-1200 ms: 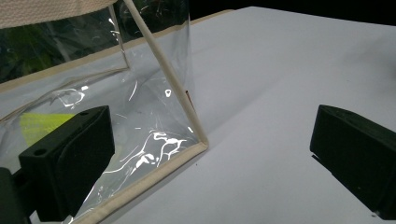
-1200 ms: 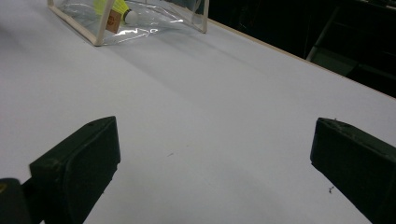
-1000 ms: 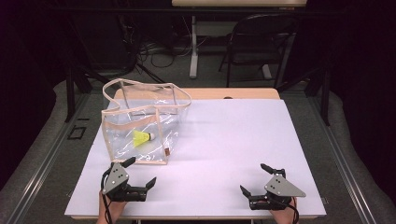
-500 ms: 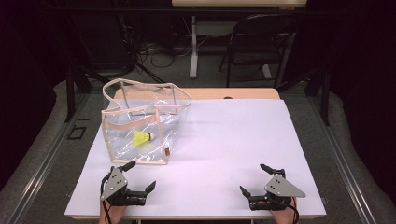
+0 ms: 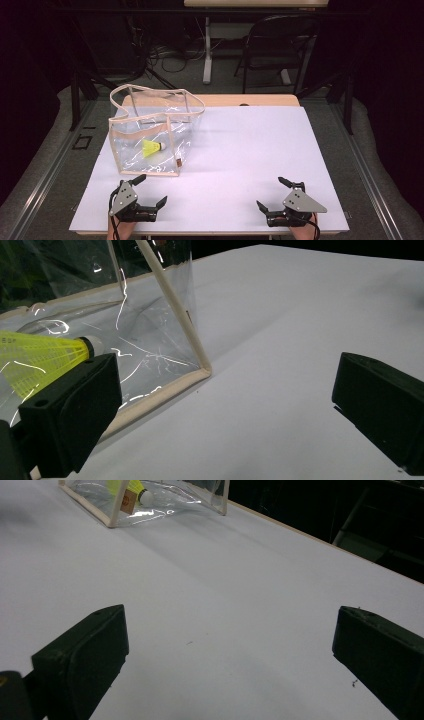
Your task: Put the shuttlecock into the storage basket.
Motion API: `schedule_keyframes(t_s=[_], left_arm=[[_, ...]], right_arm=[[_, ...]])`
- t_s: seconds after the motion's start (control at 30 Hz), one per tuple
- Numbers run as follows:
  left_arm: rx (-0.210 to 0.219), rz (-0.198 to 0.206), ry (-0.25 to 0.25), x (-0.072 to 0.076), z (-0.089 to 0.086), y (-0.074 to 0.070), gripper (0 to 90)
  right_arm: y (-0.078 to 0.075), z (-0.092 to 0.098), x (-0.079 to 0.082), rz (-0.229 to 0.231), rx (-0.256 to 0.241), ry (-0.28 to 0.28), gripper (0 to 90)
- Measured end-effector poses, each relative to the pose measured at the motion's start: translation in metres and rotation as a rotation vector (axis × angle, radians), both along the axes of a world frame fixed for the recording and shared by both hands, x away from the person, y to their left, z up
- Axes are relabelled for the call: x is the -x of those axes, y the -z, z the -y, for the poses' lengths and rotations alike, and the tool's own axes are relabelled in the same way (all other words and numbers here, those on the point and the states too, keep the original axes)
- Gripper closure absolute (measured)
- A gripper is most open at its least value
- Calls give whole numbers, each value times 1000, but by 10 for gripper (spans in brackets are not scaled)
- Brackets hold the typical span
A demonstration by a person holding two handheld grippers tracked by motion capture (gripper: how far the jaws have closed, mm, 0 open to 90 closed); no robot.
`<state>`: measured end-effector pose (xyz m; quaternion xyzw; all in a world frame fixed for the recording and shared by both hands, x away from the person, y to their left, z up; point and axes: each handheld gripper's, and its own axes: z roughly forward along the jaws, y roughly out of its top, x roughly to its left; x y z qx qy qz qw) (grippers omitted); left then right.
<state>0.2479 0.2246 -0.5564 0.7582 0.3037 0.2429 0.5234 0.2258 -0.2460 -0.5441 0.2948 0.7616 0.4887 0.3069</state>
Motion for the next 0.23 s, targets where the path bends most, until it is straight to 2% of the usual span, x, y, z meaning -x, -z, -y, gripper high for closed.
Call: schedule_keyframes(t_s=[0.23], left_arm=[[-7,-3,11,-2,2,-1,0]], right_arm=[[1,0,-1,-2,-1,-1,10]])
